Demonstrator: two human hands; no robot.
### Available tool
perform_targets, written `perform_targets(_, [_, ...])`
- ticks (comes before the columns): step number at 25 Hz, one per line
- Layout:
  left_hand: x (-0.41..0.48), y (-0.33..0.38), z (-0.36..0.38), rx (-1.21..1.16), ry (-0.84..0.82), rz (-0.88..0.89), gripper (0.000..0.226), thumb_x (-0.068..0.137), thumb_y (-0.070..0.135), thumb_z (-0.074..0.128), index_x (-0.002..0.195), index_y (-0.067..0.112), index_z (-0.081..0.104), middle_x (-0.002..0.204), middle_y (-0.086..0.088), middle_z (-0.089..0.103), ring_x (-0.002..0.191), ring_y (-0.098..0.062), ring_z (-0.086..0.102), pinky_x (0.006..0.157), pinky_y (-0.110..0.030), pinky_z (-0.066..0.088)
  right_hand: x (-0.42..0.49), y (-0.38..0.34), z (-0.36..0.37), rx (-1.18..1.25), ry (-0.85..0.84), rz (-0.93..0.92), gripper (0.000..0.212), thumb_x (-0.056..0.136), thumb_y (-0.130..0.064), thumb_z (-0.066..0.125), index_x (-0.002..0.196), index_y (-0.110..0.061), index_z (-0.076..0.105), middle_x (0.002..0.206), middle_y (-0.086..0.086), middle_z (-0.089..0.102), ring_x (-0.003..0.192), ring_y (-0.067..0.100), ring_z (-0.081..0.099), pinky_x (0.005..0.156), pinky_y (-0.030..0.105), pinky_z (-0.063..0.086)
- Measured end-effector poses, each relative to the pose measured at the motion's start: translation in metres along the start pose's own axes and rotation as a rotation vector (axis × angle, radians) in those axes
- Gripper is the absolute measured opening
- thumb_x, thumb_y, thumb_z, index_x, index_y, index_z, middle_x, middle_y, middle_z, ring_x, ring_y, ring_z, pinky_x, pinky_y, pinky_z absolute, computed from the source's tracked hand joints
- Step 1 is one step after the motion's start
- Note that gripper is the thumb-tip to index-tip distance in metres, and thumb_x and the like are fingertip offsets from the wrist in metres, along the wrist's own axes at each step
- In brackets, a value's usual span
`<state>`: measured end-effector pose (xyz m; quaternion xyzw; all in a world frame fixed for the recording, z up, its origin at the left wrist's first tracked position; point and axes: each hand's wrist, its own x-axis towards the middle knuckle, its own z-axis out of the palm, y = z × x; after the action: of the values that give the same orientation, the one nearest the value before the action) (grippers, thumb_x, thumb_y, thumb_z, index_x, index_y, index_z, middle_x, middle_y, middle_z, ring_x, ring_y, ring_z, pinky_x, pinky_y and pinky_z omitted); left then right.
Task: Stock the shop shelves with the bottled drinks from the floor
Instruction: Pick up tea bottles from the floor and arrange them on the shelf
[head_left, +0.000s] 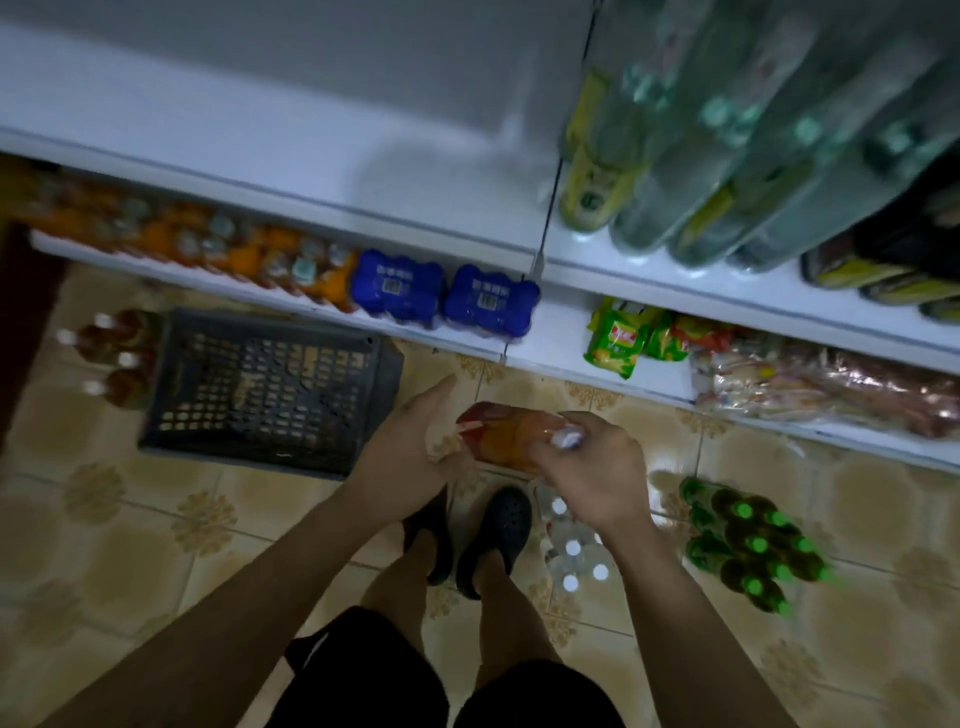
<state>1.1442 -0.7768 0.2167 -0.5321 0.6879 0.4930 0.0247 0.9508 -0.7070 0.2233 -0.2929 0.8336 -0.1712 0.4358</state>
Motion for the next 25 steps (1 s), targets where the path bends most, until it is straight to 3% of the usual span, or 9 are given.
perform_targets(2, [-0.031,0.034,-0.035,-0.023,0.012,0.064,0.076,0.088,0.026,0.070,0.151,0.022,0.027,0.138,0.020,0.039,0.122,0.011,0.034,0.096,-0.002,0.029,-0.037,-0.031,-0.029,0.038,0.012,-0.083,0.036,0.074,-0.039,0.077,0.108,-0.027,0.071,0.085,-0.011,0.066,0.081,0.009,0.062,0.061,0.008,0.040])
perform_targets(3, [-0.044,0.051,-0.047,-0.022,0.014,0.099,0.081,0.087,0.028,0.072,0.152,0.025,0.025,0.138,0.021,0.039,0.122,0.011,0.032,0.096,-0.001,0.027,-0.052,-0.043,-0.042,0.074,0.016,-0.125,0.037,0.074,-0.037,0.079,0.109,-0.027,0.071,0.083,-0.015,0.066,0.077,0.005,0.061,0.061,0.005,0.040])
perform_targets(5, [-0.067,0.076,-0.064,-0.021,0.016,0.146,0.093,0.082,0.035,0.076,0.153,0.037,0.017,0.147,0.016,0.037,0.133,0.000,0.032,0.108,-0.018,0.031,-0.082,-0.066,-0.064,0.180,0.023,-0.190,0.036,0.069,-0.039,0.082,0.103,-0.031,0.071,0.079,-0.017,0.069,0.074,0.003,0.066,0.068,0.019,0.053])
perform_targets(7, [-0.092,0.098,-0.076,-0.038,0.051,0.190,0.100,0.077,0.037,0.080,0.152,0.042,0.014,0.149,0.013,0.036,0.136,-0.007,0.033,0.112,-0.033,0.034,-0.109,-0.087,-0.086,0.279,0.040,-0.270,0.040,0.063,-0.044,0.082,0.099,-0.031,0.071,0.078,-0.009,0.073,0.073,0.014,0.072,0.068,0.037,0.060])
perform_targets(9, [-0.113,0.117,-0.085,-0.026,0.133,0.224,0.100,0.075,0.039,0.081,0.151,0.045,0.016,0.150,0.010,0.034,0.138,-0.009,0.031,0.114,-0.038,0.033,-0.132,-0.105,-0.109,0.320,0.053,-0.365,0.042,0.062,-0.043,0.083,0.100,-0.028,0.073,0.081,-0.007,0.075,0.075,0.018,0.073,0.066,0.039,0.060])
perform_targets(12, [-0.137,0.138,-0.099,0.102,0.280,0.322,0.087,0.075,0.047,0.076,0.145,0.049,0.024,0.152,0.011,0.032,0.139,-0.010,0.023,0.116,-0.047,0.025,-0.157,-0.128,-0.147,0.427,0.019,-0.445,0.025,0.071,-0.019,0.085,0.094,-0.022,0.075,0.079,-0.002,0.076,0.069,0.023,0.073,0.063,0.041,0.061])
perform_targets(16, [-0.159,0.162,-0.116,0.079,0.352,0.330,0.091,0.074,0.045,0.078,0.147,0.046,0.023,0.149,0.015,0.030,0.135,-0.010,0.025,0.114,-0.045,0.030,-0.172,-0.149,-0.181,0.539,-0.043,-0.551,0.021,0.075,-0.004,0.079,0.094,-0.011,0.075,0.081,0.010,0.075,0.065,0.032,0.070,0.059,0.040,0.059])
perform_targets(21, [-0.195,0.183,-0.130,0.003,0.428,0.369,0.096,0.064,0.051,0.083,0.139,0.052,0.023,0.130,0.024,0.036,0.122,-0.006,0.042,0.093,-0.036,0.054,-0.194,-0.180,-0.206,0.512,-0.195,-0.812,0.039,0.064,-0.012,0.078,0.102,-0.011,0.071,0.081,0.007,0.074,0.061,0.019,0.067,0.049,0.031,0.054])
perform_targets(25, [-0.215,0.201,-0.144,-0.064,0.509,0.376,0.086,0.052,0.066,0.082,0.122,0.054,0.033,0.113,0.024,0.054,0.103,-0.002,0.057,0.084,-0.033,0.058,-0.208,-0.215,-0.216,0.474,-0.273,-0.971,0.048,0.059,-0.027,0.081,0.105,-0.017,0.071,0.082,0.003,0.072,0.064,0.018,0.063,0.050,0.029,0.050])
